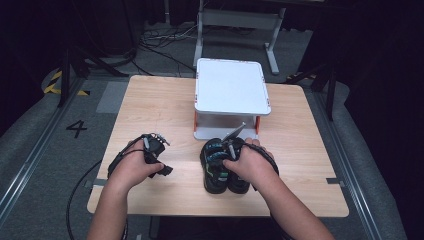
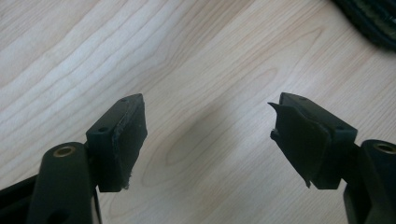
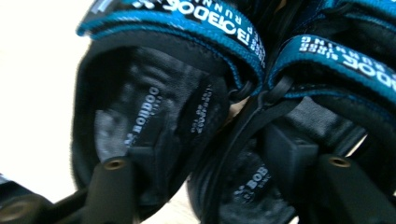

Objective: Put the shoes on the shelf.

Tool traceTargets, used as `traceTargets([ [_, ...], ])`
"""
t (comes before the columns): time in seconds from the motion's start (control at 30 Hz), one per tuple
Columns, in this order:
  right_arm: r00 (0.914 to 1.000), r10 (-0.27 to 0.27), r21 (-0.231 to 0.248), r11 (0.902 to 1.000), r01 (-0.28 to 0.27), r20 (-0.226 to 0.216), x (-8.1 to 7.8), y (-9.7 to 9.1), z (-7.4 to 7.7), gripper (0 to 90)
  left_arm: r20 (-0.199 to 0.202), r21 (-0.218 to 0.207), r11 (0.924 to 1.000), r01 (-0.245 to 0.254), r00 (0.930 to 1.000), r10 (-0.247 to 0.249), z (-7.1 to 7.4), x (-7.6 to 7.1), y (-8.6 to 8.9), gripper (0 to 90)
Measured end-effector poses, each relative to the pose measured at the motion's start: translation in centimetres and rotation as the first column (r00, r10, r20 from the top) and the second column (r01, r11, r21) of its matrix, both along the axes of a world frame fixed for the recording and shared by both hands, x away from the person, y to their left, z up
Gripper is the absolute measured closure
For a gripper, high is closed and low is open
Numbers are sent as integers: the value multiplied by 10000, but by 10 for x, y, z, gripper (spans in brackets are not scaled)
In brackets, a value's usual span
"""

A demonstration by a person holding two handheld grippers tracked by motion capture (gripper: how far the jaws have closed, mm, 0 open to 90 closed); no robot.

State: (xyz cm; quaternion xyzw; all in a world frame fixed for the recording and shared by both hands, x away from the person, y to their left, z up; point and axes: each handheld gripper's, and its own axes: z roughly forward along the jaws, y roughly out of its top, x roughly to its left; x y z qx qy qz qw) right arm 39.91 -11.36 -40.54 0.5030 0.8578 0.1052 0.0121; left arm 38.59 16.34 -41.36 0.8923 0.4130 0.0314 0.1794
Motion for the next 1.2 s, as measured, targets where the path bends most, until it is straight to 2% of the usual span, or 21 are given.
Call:
traceTargets([
  [0.13,9999,132,-130,9998,-133,-78,3,-2,1,668,-26,49,9999,-145,9999,145,-1,-5,5,261],
  [0.27,9998,33,10,10000,-33,-206,5,-3,1,714,-49,75,9998,-159,9999,159,-2,-6,6,261],
  [0.3,9995,-167,10,9999,168,-281,5,-3,1,755,-92,84,9998,-173,9998,174,-2,-8,6,261],
  [0.43,9988,-294,14,9996,295,-388,7,-4,2,795,-78,73,9998,-182,9998,182,-2,-7,6,261],
  [0.53,9992,-371,93,9993,372,-153,9,-10,3,822,-82,60,9998,-167,9998,167,-2,-7,5,261],
  [0.7,9969,-756,703,9945,770,-223,15,-18,7,829,-90,26,10000,-51,9999,52,-2,-4,3,261],
  [0.87,9956,-838,1228,9894,781,420,23,-23,20,828,0,-51,10000,-41,10000,41,-1,-2,4,261],
  [0.93,9939,-904,1460,9860,805,624,30,-26,26,827,-35,-20,10000,-66,10000,66,-2,-2,6,261],
  [0.97,9909,-1099,1583,9827,965,779,40,-28,30,826,-61,-6,9999,-132,9999,132,-3,-3,6,261],
  [1.03,9890,-1191,1632,9811,1037,877,44,-28,32,827,-81,1,9998,-200,9998,200,-4,-6,9,261],
  [1.1,9815,-1402,1667,9790,1177,1305,52,-27,34,827,-167,-69,9996,-273,9995,272,-5,-11,14,261],
  [1.2,9633,-1611,1641,9782,1269,2149,61,-24,31,827,-283,-186,9977,-655,9975,650,-7,-18,27,261],
])
